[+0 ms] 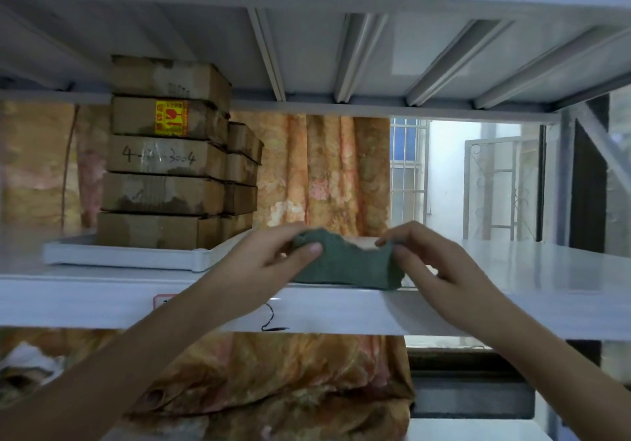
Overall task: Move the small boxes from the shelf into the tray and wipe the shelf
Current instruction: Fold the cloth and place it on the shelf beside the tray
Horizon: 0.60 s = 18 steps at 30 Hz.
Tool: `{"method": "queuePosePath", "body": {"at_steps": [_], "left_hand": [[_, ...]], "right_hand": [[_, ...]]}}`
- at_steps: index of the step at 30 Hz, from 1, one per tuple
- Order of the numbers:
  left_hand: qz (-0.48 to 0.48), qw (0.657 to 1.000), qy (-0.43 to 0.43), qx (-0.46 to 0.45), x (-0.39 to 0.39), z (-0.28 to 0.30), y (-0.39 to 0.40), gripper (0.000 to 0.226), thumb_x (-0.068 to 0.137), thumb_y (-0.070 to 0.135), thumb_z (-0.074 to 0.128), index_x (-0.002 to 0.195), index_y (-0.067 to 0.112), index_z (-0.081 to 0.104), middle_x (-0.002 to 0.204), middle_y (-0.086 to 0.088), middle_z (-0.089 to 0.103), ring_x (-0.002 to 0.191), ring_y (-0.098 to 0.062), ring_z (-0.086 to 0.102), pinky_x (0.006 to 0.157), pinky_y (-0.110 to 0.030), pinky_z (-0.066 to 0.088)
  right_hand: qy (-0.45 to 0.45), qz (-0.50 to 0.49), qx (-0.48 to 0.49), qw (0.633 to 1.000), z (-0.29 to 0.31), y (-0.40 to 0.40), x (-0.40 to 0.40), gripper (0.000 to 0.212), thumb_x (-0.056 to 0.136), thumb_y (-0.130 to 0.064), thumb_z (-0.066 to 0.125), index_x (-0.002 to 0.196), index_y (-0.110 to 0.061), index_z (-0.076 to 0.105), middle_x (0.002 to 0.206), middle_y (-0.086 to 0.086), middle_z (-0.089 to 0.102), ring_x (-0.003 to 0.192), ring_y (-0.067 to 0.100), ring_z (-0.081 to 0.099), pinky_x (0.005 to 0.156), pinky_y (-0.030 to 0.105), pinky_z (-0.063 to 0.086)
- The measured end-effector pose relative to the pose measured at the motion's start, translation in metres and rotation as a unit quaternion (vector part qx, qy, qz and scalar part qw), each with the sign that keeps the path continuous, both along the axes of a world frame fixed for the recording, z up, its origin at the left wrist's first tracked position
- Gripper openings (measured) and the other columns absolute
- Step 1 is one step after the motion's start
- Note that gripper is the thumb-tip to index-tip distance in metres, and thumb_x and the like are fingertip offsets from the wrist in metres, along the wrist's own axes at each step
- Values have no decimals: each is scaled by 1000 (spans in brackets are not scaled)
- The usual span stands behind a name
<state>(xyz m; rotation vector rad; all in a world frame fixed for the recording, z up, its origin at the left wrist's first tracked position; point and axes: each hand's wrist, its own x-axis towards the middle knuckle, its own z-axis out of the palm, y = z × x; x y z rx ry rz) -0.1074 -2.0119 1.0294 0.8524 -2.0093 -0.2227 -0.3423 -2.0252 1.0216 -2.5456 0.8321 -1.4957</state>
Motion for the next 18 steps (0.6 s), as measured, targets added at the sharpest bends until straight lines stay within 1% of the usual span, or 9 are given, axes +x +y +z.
{"method": "queuePosePath", "body": {"at_steps": [2,4,5,6,8,9,11,14,18], "left_hand": [[-13,993,109,50,-9,13,-10,15,96,23,50,96,22,65,85,12,71,76,2,68,63,-16,52],[23,983,156,97,-16,28,-24,17,99,18,47,97,19,63,82,9,69,64,3,67,51,-16,53],[51,979,157,121,-19,34,-32,17,100,18,46,99,17,63,83,6,68,63,0,66,49,-19,53],[78,976,147,144,-20,39,-40,17,100,19,46,100,17,62,85,2,67,65,-5,64,51,-22,53],[123,969,105,185,-22,45,-58,16,100,20,45,103,16,60,91,-3,64,71,-12,61,58,-28,53],[144,966,79,201,-23,46,-65,15,100,20,45,105,14,59,92,-4,62,73,-14,60,59,-30,53],[188,959,14,211,-24,45,-78,16,98,18,48,106,8,57,88,-6,59,74,-17,59,58,-31,53],[238,949,-55,198,-26,41,-89,10,93,13,54,100,6,54,84,-8,55,77,-23,59,57,-31,53],[249,943,-111,189,-26,36,-91,18,85,17,65,93,11,50,90,-9,54,82,-22,54,64,-30,44]], "right_hand": [[-86,-5,95,992,16,-5,11,15,99,-21,46,98,-16,60,86,-2,65,75,7,61,68,21,49],[-120,-2,222,968,33,-13,18,26,96,-33,50,108,-12,58,94,1,66,80,11,64,69,26,55],[-117,4,270,956,40,-16,20,31,92,-36,55,112,-12,57,99,2,66,82,11,66,66,24,57],[-109,7,299,948,46,-21,22,33,89,-33,61,114,-12,56,101,3,66,81,12,66,61,22,56],[-96,-7,322,942,54,-31,24,33,87,-18,68,115,-7,56,96,5,65,72,12,66,52,20,54],[-87,-31,326,941,56,-37,26,32,87,-11,67,116,-3,55,90,5,63,67,13,63,48,20,53],[-45,-95,332,937,56,-48,30,33,88,-6,64,118,-1,50,82,5,58,62,13,60,44,21,52],[29,-146,341,928,51,-60,38,40,88,-8,64,125,-3,47,80,7,59,61,13,59,44,21,51],[39,-148,330,932,49,-67,38,20,88,-11,61,107,-9,56,81,4,58,64,12,57,53,23,53]]}}
